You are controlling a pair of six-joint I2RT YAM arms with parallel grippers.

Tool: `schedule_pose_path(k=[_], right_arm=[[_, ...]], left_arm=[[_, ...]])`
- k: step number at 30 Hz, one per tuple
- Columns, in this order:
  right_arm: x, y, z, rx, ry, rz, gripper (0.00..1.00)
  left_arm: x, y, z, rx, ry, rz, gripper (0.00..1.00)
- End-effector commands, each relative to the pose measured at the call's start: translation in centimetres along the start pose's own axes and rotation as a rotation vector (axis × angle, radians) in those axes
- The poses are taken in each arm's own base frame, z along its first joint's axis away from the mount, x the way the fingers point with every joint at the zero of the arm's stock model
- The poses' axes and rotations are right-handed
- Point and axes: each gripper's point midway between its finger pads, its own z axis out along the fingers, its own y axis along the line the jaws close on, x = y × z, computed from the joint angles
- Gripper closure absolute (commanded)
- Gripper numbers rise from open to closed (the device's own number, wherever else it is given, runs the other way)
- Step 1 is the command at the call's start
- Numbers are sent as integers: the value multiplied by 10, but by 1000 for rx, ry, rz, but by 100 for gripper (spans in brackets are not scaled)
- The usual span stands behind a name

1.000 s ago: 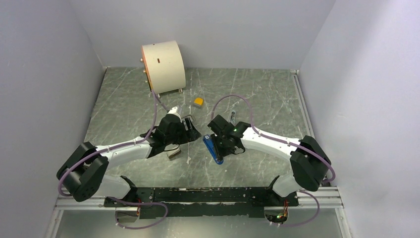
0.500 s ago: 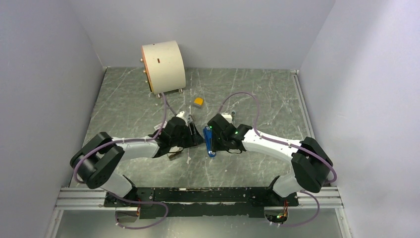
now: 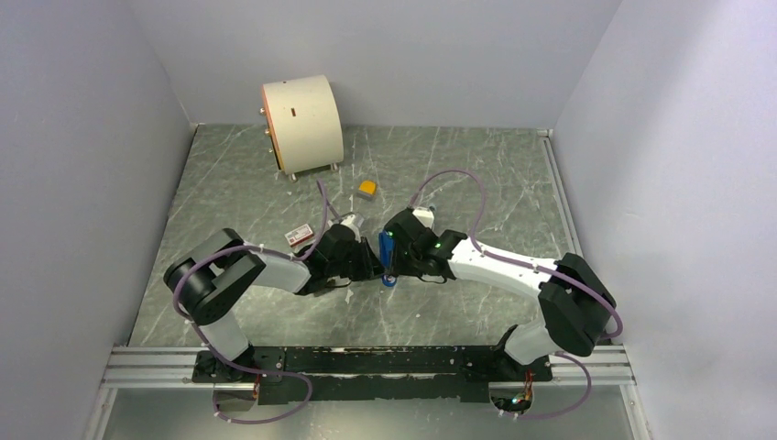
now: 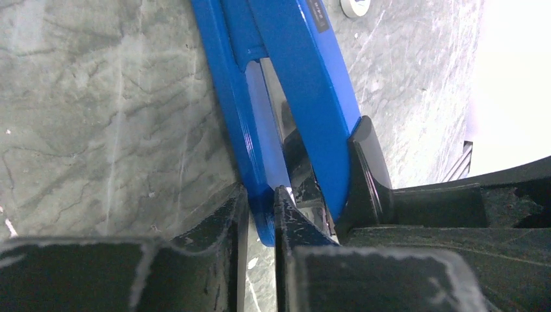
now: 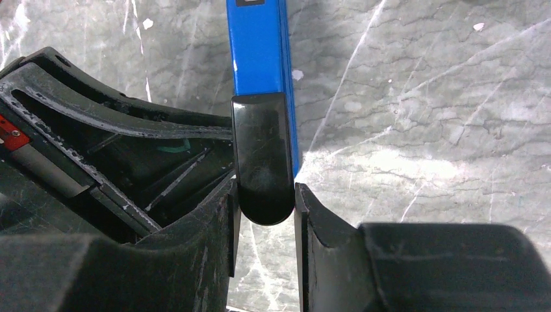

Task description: Load the staples into the stapler

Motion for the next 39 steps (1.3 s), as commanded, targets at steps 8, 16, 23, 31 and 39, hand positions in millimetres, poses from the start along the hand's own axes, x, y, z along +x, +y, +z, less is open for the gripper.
schedule_pose_path(k=[8, 16, 23, 31, 39], right_arm=[[-100, 8, -19, 3, -271, 49, 84], [-172, -1, -31, 39, -456, 27, 82], [-229, 2, -24, 44, -584, -42, 78], [-256, 20, 11, -39, -583, -133, 71], [-242, 25, 41, -87, -495, -157, 61]], left_arm=[[32, 26, 2, -53, 73, 45, 90], [47, 41, 6, -95, 124, 60, 91], [61, 49, 8, -112, 163, 81, 92], [62, 53, 8, -130, 171, 97, 92], [60, 56, 6, -152, 158, 102, 91]])
